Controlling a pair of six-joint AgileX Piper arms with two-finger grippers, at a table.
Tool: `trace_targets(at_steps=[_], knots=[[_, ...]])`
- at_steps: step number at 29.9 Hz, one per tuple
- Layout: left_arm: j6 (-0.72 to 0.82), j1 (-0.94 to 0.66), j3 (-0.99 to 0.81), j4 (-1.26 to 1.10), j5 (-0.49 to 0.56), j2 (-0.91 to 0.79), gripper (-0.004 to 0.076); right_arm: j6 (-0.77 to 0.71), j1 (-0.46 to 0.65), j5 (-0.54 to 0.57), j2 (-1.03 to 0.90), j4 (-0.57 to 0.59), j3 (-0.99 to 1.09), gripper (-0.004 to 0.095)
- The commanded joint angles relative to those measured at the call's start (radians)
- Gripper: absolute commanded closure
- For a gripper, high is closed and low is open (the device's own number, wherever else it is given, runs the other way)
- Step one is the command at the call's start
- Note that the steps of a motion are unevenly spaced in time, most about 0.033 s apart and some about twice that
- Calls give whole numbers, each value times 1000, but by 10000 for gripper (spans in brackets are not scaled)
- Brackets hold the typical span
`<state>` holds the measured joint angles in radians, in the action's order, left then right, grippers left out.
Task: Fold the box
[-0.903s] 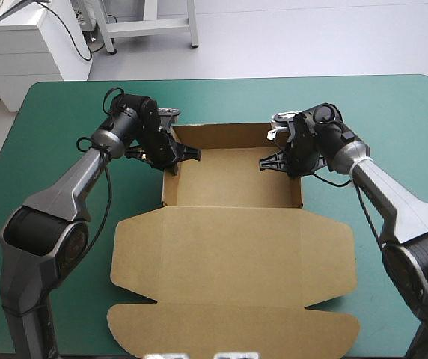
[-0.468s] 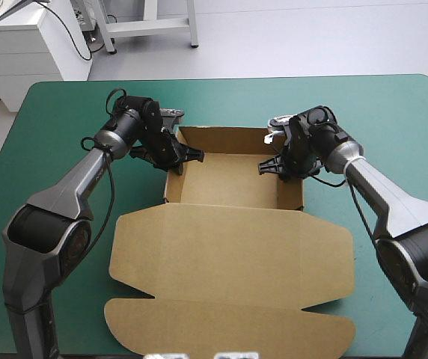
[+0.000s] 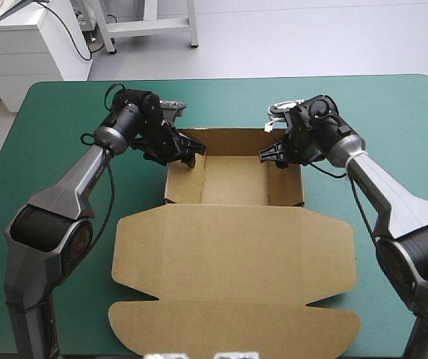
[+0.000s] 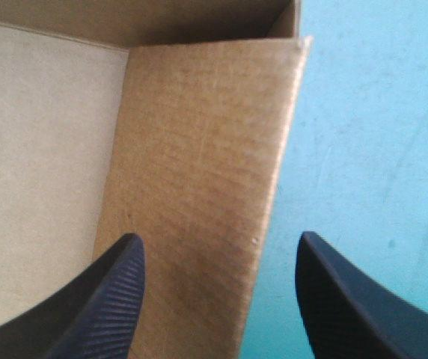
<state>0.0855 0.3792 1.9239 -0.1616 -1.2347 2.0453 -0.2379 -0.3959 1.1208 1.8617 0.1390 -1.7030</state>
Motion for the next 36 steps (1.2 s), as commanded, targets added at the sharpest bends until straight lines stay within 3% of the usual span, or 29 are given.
trace_targets(at_steps=[1,7,10,13,17,26,36], knots=[[0,5,117,-7,-54,-61,212,16,0,33,-51,36,-68,352],[0,5,240,100,-54,-98,213,34,0,65,-58,36,-91,352],[0,5,264,183,-54,-145,251,34,0,91,-58,32,-100,352],[-13,5,266,262,-54,-202,398,40,0,98,-57,32,-100,354],[-35,5,266,337,-54,-283,732,59,0,114,-57,25,-100,393],[-91,5,191,323,-54,-498,731,57,0,125,-37,-54,-98,477],[-124,5,-222,323,-36,-813,731,55,0,125,46,-57,-96,521]])
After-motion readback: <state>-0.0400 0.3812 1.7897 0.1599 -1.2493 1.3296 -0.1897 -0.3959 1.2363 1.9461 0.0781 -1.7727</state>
